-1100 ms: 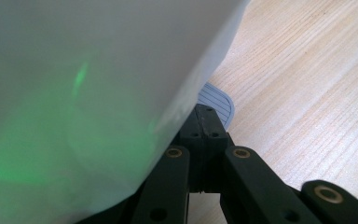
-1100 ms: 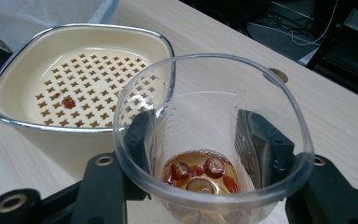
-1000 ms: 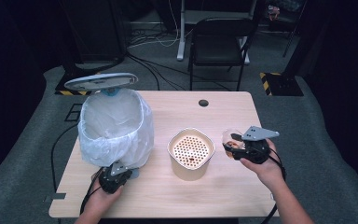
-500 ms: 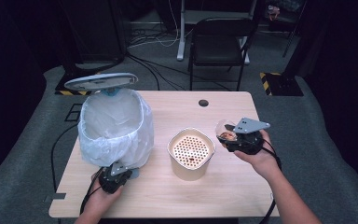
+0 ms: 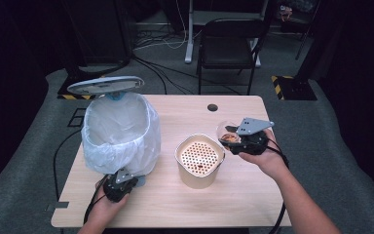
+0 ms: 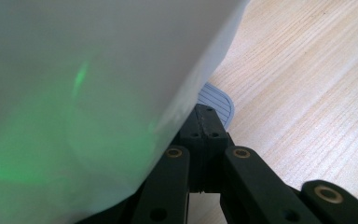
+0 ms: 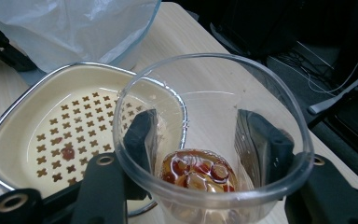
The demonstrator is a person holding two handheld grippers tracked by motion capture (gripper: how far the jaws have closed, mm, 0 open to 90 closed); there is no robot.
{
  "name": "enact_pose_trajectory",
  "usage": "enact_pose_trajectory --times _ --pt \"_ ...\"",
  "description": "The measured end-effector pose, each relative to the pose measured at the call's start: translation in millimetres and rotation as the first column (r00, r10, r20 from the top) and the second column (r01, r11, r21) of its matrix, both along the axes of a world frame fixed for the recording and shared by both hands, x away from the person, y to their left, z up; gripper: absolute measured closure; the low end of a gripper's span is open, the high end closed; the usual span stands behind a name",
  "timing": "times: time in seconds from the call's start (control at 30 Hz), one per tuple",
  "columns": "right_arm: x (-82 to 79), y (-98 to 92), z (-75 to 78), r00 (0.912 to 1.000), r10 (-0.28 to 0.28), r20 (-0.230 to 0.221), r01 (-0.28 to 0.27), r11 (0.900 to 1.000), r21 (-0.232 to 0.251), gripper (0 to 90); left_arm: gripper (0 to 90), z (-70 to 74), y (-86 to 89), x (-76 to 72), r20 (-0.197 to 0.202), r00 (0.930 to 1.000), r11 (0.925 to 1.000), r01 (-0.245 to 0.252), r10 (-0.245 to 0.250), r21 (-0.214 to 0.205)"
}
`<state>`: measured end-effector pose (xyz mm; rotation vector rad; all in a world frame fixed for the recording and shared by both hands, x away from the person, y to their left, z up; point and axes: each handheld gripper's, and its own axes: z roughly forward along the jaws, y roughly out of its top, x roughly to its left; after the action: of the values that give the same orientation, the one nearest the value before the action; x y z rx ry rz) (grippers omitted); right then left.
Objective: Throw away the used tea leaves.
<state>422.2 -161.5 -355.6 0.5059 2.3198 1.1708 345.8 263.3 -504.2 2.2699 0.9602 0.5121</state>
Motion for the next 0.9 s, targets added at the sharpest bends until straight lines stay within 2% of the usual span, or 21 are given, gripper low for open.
enact_pose_trajectory --times 0.23,0.37,0.67,0.9 --pt "18.9 8.6 -1.4 0.9993 0.036 -0.004 -0.036 0.9992 -0.016 48.7 90.0 0.0 0.1 0.1 0.000 1.0000 1.0000 0.001 -0.001 0.000" --pt "27.4 15.0 -3.5 0.9984 0.056 -0.007 -0.056 0.9974 -0.045 48.6 90.0 0.0 0.1 0.1 0.000 1.0000 1.0000 0.001 -0.001 0.000" --pt "34.7 25.4 -3.8 0.9943 0.097 0.043 -0.092 0.9901 -0.106 48.6 90.0 0.1 0.1 0.1 0.000 1.0000 1.0000 0.002 -0.002 0.001" --pt "33.8 31.7 -0.6 0.9856 0.146 0.085 -0.132 0.9796 -0.152 48.5 90.0 0.0 0.1 0.1 0.000 1.0000 1.0000 0.002 -0.002 0.001"
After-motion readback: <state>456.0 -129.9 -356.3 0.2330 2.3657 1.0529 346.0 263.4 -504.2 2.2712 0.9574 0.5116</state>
